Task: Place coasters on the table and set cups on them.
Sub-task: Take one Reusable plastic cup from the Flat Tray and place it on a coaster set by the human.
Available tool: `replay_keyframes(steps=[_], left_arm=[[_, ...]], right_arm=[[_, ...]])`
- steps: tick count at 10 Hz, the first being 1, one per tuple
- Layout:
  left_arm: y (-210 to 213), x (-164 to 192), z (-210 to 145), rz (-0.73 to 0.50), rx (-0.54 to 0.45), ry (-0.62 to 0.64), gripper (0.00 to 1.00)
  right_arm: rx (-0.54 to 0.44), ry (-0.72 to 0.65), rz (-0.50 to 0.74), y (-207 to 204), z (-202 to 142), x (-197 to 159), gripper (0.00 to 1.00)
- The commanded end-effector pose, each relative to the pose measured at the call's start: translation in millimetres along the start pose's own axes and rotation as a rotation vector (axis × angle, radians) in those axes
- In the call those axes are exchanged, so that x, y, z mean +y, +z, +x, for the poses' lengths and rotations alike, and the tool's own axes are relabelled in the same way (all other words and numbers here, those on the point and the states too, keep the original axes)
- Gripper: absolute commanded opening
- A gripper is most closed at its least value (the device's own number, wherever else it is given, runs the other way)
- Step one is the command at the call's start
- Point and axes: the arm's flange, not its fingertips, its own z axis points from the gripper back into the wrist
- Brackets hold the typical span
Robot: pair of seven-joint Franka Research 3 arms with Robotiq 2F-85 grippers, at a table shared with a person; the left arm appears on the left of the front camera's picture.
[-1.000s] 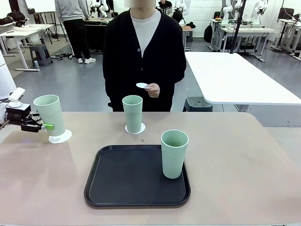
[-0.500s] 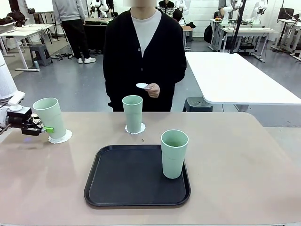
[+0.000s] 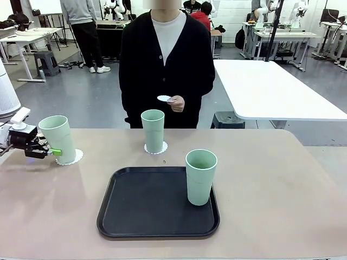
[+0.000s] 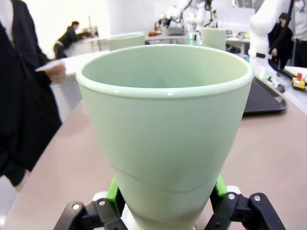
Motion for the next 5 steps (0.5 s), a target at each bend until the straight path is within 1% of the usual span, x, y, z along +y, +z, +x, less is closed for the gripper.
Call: replay_keyframes(steps=[1, 5], left_arm=[[1.7, 10.1, -4.5, -0.005, 0.003, -0.015, 0.83], [1.7, 16.8, -7.8, -0.003, 0.006, 0.005, 0.83]], right_arm=[[0.002, 0.007, 0.01, 0.2, 0.0, 0.3, 1.0], [0.002, 0.007, 0.01, 0.2, 0.0, 0.3, 1.0]])
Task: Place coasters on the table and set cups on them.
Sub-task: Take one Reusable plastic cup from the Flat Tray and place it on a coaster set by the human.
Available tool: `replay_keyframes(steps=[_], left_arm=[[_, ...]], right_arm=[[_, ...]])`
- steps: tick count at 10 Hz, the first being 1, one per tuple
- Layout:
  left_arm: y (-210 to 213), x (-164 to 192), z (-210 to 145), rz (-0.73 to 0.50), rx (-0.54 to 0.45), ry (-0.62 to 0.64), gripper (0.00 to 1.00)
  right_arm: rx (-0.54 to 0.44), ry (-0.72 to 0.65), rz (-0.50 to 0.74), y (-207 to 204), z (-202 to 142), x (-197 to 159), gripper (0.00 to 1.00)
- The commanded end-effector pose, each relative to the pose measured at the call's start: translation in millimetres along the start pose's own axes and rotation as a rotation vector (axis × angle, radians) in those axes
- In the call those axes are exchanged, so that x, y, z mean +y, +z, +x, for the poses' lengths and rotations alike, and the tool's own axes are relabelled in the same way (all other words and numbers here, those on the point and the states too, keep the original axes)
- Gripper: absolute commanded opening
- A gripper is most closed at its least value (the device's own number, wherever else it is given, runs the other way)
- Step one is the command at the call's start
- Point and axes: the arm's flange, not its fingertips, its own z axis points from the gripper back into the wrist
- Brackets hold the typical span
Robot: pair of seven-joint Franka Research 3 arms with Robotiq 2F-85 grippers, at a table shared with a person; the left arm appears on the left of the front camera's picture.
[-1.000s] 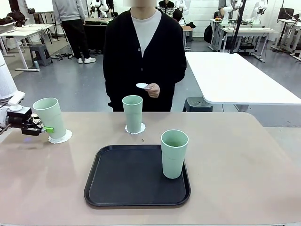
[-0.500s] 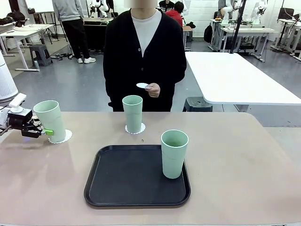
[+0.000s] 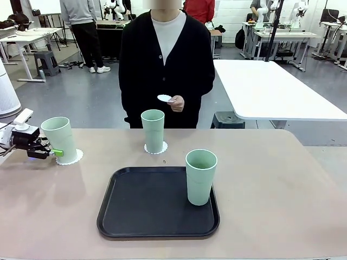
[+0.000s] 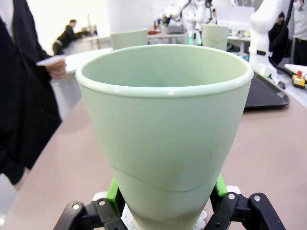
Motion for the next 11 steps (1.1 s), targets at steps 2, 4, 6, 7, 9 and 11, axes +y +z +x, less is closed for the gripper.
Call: replay_keyframes(steps=[2, 4, 6, 7, 9, 11], left_arm=[[1.4, 6.8, -1.1, -0.011, 0.009, 0.011, 1.0], [2.4, 7.4, -1.3, -0.01, 0.016, 0.013, 1.0], [3.5, 9.3, -0.6, -0.006, 0.025, 0.013, 1.0], [4.5, 10.9, -0.7, -0.005, 0.028, 0.016, 1.0], [7.9, 14.7, -2.1, -0.005, 0.036, 0.028, 1.0], [10.8, 16.4, -3.4, -0.017, 0.064, 0.035, 1.0]], right_arm=[[0.002, 0.007, 0.01, 0.2, 0.0, 0.3, 1.0], [0.002, 0.007, 0.01, 0.2, 0.0, 0.3, 1.0], [0.002, 0.007, 0.01, 0.2, 0.0, 0.3, 1.0], [0.002, 0.007, 0.01, 0.2, 0.0, 0.3, 1.0], [0.002, 0.007, 0.01, 0.2, 0.0, 0.3, 1.0], [0.002, 0.007, 0.01, 0.2, 0.0, 0.3, 1.0]])
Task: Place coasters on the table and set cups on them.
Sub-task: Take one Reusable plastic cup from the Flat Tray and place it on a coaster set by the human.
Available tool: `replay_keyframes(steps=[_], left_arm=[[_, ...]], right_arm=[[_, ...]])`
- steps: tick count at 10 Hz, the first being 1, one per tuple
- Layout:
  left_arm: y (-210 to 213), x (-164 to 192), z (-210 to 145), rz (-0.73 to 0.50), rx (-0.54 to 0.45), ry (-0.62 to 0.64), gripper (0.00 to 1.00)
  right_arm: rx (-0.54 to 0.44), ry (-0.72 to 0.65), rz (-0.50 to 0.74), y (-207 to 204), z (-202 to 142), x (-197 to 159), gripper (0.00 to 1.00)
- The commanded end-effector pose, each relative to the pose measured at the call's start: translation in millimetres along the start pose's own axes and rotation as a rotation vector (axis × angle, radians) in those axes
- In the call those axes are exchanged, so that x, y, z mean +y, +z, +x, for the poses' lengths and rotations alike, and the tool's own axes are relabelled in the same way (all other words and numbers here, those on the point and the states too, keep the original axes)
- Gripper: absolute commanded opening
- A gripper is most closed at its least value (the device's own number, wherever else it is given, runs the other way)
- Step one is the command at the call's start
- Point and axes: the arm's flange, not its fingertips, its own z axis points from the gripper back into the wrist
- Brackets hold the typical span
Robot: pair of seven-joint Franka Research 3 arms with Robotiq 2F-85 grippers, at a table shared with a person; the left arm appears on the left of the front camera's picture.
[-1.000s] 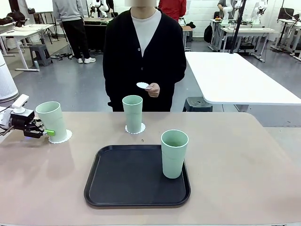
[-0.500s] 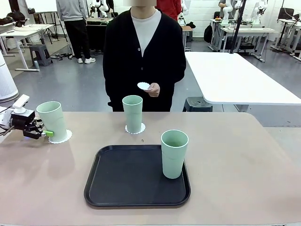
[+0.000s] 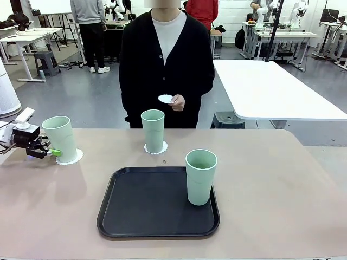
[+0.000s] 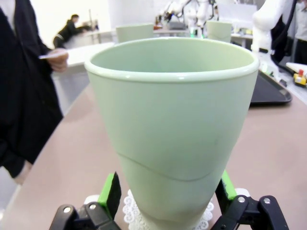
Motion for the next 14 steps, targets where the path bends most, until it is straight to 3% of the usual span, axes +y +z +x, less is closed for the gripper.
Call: replay_keyframes(steps=[1, 6, 10, 11, 14], left_arm=[[8.0, 6.6, -2.3, -0.03, 0.057, 0.023, 1.0], [22.3, 6.3, -2.4, -0.034, 0.113, 0.028, 1.0], [58.0, -2.6, 15.6, 0.01, 0.281, 0.002, 1.0], [66.7, -13.7, 38.5, 0.037, 0.343, -0.005, 1.0], [67.9, -66.5, 161.9, 0.188, 0.576, -0.023, 1.0]], right_arm=[[0.002, 0.007, 0.01, 0.2, 0.0, 0.3, 1.0], [0.002, 0.007, 0.01, 0.2, 0.0, 0.3, 1.0], [0.002, 0.007, 0.01, 0.2, 0.0, 0.3, 1.0], [0.002, 0.007, 0.01, 0.2, 0.0, 0.3, 1.0], [0.002, 0.007, 0.01, 0.2, 0.0, 0.3, 1.0]])
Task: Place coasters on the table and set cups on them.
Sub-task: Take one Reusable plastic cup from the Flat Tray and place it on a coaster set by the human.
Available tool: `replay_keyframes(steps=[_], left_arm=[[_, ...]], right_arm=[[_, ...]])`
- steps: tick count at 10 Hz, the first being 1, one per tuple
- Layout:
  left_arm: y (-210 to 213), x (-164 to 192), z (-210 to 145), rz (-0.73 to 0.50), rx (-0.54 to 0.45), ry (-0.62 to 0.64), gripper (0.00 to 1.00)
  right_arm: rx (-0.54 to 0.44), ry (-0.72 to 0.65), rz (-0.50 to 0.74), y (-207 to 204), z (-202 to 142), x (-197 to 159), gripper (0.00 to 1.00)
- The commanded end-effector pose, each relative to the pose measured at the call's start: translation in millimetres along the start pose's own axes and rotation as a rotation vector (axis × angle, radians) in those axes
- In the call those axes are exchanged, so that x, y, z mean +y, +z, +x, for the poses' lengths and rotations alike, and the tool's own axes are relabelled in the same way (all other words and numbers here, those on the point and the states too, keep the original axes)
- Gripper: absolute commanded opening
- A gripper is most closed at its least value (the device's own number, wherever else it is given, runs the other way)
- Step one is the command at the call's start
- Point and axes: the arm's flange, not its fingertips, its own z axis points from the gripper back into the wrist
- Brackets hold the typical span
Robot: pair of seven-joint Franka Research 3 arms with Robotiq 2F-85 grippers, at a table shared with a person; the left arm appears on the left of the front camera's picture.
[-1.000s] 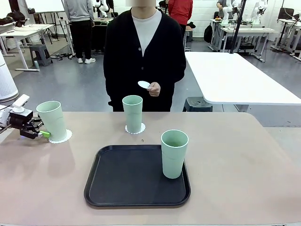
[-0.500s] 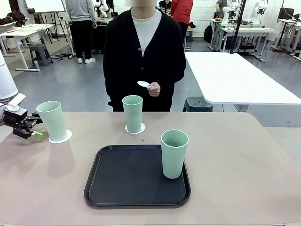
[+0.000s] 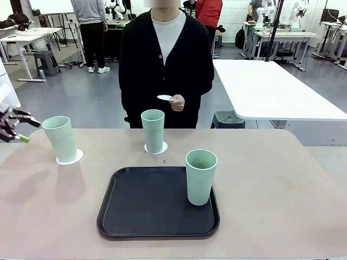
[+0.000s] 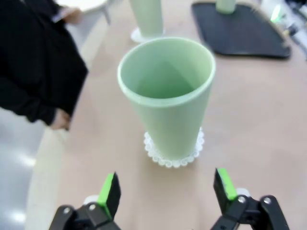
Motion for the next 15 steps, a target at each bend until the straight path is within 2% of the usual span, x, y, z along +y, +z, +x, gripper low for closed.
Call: replay_keyframes(steps=[1, 2, 4, 6, 8, 9, 11, 12, 15], left_arm=[[15.5, -44.3, 80.8, 0.108, 0.227, 0.058, 1.0], [20.8, -52.5, 100.2, 0.124, 0.284, 0.075, 1.0], [25.1, -74.0, 145.8, 0.197, 0.474, 0.208, 1.0], [30.1, -99.2, 186.5, 0.138, 0.585, 0.268, 1.0], [29.0, -130.8, 214.0, -0.003, 0.737, 0.284, 1.0], [27.0, -137.2, 224.9, -0.014, 0.7, 0.313, 1.0], [6.6, -130.8, 224.1, 0.086, 0.625, 0.4, 1.0], [22.4, -141.1, 222.4, 0.007, 0.713, 0.325, 1.0], [22.4, -141.1, 222.4, 0.007, 0.713, 0.325, 1.0]], right_arm=[[0.001, 0.007, 0.01, 0.4, -0.1, 0.3, 1.0], [0.001, 0.007, 0.01, 0.4, -0.1, 0.3, 1.0], [0.001, 0.007, 0.01, 0.4, -0.1, 0.3, 1.0], [0.001, 0.007, 0.01, 0.4, -0.1, 0.3, 1.0], [0.001, 0.007, 0.01, 0.4, -0.1, 0.3, 1.0], [0.001, 0.007, 0.01, 0.4, -0.1, 0.3, 1.0], [0.001, 0.007, 0.01, 0.4, -0.1, 0.3, 1.0], [0.001, 0.007, 0.01, 0.4, -0.1, 0.3, 1.0], [0.001, 0.007, 0.01, 0.4, -0.1, 0.3, 1.0]])
